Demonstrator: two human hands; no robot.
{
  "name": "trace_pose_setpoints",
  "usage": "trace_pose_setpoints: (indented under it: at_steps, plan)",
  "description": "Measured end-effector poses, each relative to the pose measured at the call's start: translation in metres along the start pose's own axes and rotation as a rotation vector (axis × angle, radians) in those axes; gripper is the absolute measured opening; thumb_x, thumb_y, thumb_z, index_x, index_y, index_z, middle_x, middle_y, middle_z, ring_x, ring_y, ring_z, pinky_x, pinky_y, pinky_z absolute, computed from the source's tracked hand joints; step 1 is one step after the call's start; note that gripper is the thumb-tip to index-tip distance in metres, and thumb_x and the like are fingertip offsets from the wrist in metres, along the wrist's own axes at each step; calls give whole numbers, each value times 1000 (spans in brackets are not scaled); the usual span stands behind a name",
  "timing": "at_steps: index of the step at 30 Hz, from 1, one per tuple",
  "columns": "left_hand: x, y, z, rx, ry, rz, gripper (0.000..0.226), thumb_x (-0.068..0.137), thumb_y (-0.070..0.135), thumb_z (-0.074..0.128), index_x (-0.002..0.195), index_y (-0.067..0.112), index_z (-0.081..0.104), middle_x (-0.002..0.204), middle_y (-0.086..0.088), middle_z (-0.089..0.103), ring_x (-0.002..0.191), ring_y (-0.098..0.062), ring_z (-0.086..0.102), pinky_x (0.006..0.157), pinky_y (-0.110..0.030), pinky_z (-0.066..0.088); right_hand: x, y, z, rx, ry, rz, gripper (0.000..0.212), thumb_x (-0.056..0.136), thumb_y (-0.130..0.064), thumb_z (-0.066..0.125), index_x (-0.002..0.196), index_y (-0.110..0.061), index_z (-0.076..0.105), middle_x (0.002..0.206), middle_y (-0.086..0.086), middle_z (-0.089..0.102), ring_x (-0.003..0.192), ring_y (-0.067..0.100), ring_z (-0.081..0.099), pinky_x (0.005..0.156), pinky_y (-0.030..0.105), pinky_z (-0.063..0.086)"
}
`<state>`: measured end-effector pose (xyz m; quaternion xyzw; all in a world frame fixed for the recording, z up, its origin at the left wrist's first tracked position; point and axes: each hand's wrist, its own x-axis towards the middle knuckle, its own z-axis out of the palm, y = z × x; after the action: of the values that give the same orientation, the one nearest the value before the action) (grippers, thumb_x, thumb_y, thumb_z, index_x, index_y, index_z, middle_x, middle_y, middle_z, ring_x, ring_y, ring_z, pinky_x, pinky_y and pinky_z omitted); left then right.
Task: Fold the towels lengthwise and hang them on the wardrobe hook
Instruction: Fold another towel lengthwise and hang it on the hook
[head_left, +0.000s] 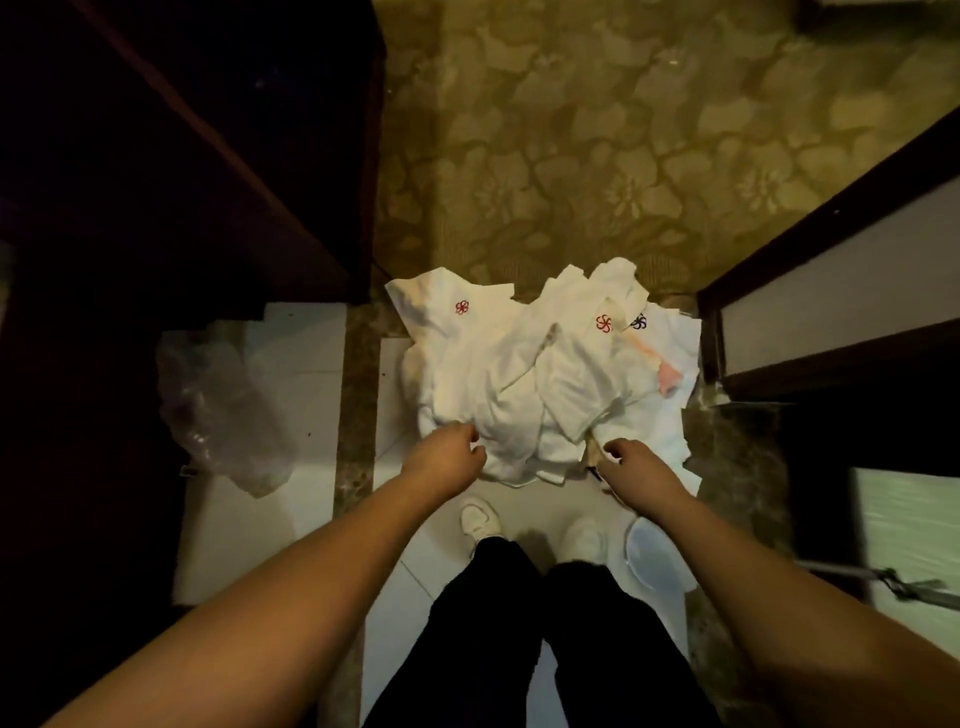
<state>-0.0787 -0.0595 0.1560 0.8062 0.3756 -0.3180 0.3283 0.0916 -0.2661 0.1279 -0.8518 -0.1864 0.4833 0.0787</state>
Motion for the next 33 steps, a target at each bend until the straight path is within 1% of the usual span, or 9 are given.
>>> trace_pose_setpoints:
  at_steps: [7, 10, 14, 20, 23, 26, 29, 31, 33]
  plan:
    - [151, 13, 59, 96, -30, 92, 39, 98, 34, 47, 131, 14, 56, 136, -10, 54, 120, -31, 55, 98, -36, 45, 150, 33, 29, 207, -34, 128, 35, 98, -25, 53, 125, -5, 59, 127, 15, 62, 114, 32, 57, 80, 29, 37]
    - [210, 20, 99, 187, -41, 182, 40, 99, 33, 47, 134, 14, 54, 136, -9, 53, 122, -31, 52, 97, -36, 42, 215, 56, 44, 306, -31, 199, 42, 98, -29, 55, 132, -5, 56, 136, 18, 57, 121, 34, 53, 91, 33, 40]
    - [274, 34, 142, 417, 54, 413, 38, 89, 22, 54, 126, 12, 57, 125, -11, 52, 117, -33, 46, 91, -38, 35, 285, 83, 58, 651, 69, 302, 66, 96, -36, 62, 148, -3, 39, 149, 15, 45, 130, 36, 48, 107, 42, 42]
    - [325, 48, 175, 801, 151, 534, 30, 78, 20, 65, 108, 18, 68, 105, -3, 62, 99, -27, 57, 81, -36, 43, 349, 118, 78, 1051, 224, 374, 67, 84, -46, 71, 139, -10, 54, 138, 7, 58, 121, 34, 56, 106, 43, 45]
    - [335, 54, 177, 732, 118, 550, 30, 92, 12, 47, 119, 12, 60, 117, -7, 57, 115, -32, 48, 92, -39, 34, 346, 116, 79, 1112, 180, 439, 58, 89, -37, 71, 137, -9, 52, 126, 3, 59, 116, 29, 57, 96, 37, 45]
    - [325, 55, 164, 530, 150, 486, 25, 95, 12, 43, 115, 14, 58, 117, -7, 58, 115, -31, 45, 90, -40, 31, 329, 100, 69, 1034, 168, 423, 17, 97, -25, 61, 102, -9, 57, 86, 5, 56, 72, 22, 55, 71, 33, 44]
    - [298, 45, 141, 261, 155, 371, 21, 98, 16, 44, 110, 19, 60, 116, -6, 61, 113, -30, 45, 87, -37, 27, 293, 78, 52, 1159, 156, 398, 12, 100, -14, 55, 88, -11, 51, 69, 4, 45, 51, 15, 45, 43, 22, 39]
    - [272, 41, 118, 123, 177, 281, 21, 99, 17, 45, 112, 20, 62, 119, -6, 62, 114, -31, 45, 84, -35, 25, 259, 61, 38, 1252, 132, 355, 1, 101, -13, 53, 101, -12, 53, 76, 3, 52, 58, 14, 52, 40, 19, 42]
    - [238, 38, 90, 54, 191, 228, 21, 101, 19, 46, 115, 19, 62, 122, -5, 61, 114, -31, 46, 83, -34, 24, 218, 40, 18, 1328, 101, 312, 2, 100, -14, 55, 101, -13, 56, 83, 4, 62, 64, 15, 62, 55, 26, 51]
